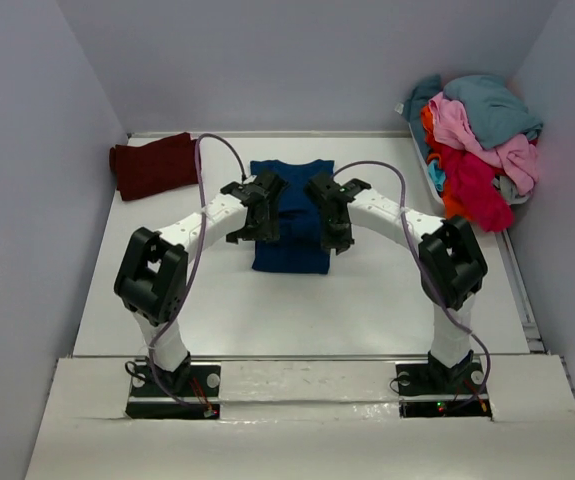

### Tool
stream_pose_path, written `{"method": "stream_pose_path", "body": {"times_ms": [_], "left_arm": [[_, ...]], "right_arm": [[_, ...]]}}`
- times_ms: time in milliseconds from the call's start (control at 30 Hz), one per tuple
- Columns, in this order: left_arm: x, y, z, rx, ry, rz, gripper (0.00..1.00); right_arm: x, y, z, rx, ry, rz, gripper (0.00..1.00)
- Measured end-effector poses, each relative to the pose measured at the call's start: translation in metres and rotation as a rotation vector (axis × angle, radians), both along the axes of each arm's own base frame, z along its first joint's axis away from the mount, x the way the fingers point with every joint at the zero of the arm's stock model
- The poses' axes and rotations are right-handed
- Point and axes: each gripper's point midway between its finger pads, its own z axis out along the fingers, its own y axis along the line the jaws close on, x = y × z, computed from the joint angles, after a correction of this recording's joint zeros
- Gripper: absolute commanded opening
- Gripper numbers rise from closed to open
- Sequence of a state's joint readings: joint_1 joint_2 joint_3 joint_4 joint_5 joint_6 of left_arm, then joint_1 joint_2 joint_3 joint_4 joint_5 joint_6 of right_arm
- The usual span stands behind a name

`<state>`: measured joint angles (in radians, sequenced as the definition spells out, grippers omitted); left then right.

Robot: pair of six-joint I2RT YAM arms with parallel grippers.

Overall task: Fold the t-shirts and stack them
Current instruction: Fold the folded rectangular tshirt in 1/3 of the way

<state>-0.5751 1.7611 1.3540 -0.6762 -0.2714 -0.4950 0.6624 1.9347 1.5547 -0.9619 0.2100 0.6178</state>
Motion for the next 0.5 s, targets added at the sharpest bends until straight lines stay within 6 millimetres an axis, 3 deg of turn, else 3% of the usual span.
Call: {"method": "stream_pose_path", "body": {"times_ms": [233,500], "left_arm": [[-0.001,-0.001,-0.027,0.032,0.065,-0.003,0.85],[0.014,-0.010,-0.024,0.025,0.047,-0.009,0.85]], "right_arm": [[0.006,0.006,-0.017,-0.003,0.012,0.006,0.30],[0.030,0.021,-0.016,0.004,-0.020,0.022,0.33]]}}
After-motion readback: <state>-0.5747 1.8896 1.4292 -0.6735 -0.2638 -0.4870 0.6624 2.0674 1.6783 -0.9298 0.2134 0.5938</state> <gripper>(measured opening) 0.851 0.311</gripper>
